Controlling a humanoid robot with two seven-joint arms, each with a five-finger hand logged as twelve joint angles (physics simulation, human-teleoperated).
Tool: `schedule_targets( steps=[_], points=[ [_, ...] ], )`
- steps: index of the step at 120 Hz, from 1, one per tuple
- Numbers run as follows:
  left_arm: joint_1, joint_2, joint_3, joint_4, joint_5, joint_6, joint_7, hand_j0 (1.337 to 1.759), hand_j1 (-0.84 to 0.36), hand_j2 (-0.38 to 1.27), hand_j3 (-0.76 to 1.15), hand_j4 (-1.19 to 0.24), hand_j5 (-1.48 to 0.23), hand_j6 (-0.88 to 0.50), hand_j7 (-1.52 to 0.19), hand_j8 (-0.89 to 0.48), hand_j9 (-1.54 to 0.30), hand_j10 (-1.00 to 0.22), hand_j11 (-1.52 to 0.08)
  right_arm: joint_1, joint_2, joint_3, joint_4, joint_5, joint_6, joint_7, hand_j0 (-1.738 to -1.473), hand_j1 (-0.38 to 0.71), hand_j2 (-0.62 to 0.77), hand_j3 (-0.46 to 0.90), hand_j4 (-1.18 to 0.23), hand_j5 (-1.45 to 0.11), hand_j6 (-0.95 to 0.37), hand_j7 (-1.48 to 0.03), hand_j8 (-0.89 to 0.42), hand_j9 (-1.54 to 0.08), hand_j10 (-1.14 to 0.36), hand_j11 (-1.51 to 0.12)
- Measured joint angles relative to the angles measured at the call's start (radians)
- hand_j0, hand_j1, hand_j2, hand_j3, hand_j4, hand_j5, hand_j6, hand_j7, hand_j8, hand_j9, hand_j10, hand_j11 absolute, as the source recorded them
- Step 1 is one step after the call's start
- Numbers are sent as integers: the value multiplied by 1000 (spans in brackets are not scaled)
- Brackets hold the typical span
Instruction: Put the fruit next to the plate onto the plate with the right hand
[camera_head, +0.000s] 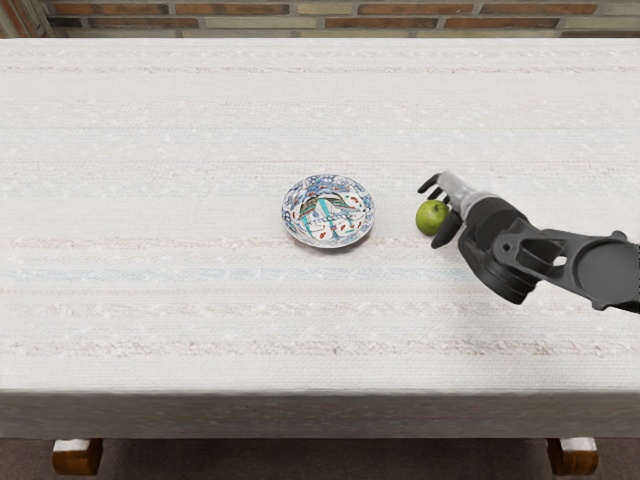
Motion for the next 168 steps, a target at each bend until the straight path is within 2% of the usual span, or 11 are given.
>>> schedule_targets(
  steps=[43, 86, 94, 106, 133, 138, 158, 168],
  points=[
    [0, 0, 0, 0, 0, 0, 0, 1658, 73, 46, 0, -230, -299, -231, -299, -230, -299, -230, -299, -3, 12, -6, -15, -1, -30, 0, -1658, 220, -74, 0, -484, -632, -485, -630, -484, -632, -484, -632],
    [0, 0, 0, 0, 0, 0, 0, 1658, 73, 47, 0, -230, -299, -230, -299, -230, -299, -230, -299, -6, 14, -4, -24, 1, -32, 0, -1646, 246, -27, -1, -578, -860, -415, -816, -414, -856, -602, -857],
    [0, 0, 0, 0, 0, 0, 0, 1658, 73, 47, 0, -230, -299, -230, -299, -230, -299, -230, -299, -6, 13, -4, -25, 5, -34, -1, -1647, 256, 59, -1, -602, -892, -420, -858, -435, -892, -639, -893],
    [0, 0, 0, 0, 0, 0, 0, 1658, 73, 47, 0, -230, -299, -230, -299, -230, -299, -230, -299, 1, 9, -2, -28, 28, -25, -1, -1648, 255, 98, 1, -607, -938, -411, -902, -434, -937, -672, -938],
    [0, 0, 0, 0, 0, 0, 0, 1658, 73, 46, 0, -230, -299, -230, -299, -230, -299, -230, -299, 71, -34, 6, -29, 145, 101, -1, -1650, 271, 149, 0, -590, -981, -394, -943, -416, -973, -707, -973],
    [0, 0, 0, 0, 0, 0, 0, 1658, 73, 46, 0, -230, -299, -230, -299, -230, -299, -230, -299, 92, -42, 14, -28, 172, 141, -1, -1650, 265, 111, 0, -586, -988, -394, -946, -413, -978, -708, -978],
    [0, 0, 0, 0, 0, 0, 0, 1658, 73, 46, 0, -230, -299, -230, -299, -230, -299, -230, -299, 138, -51, 121, -22, 231, 310, -1, -1649, 252, 87, 0, -584, -1002, -395, -955, -414, -987, -714, -987],
    [0, 0, 0, 0, 0, 0, 0, 1658, 73, 46, 0, -230, -299, -230, -299, -230, -299, -230, -299, 165, -18, 149, -16, 244, 339, -1, -1649, 252, 99, 0, -589, -1006, -401, -957, -414, -988, -717, -988]
  ],
)
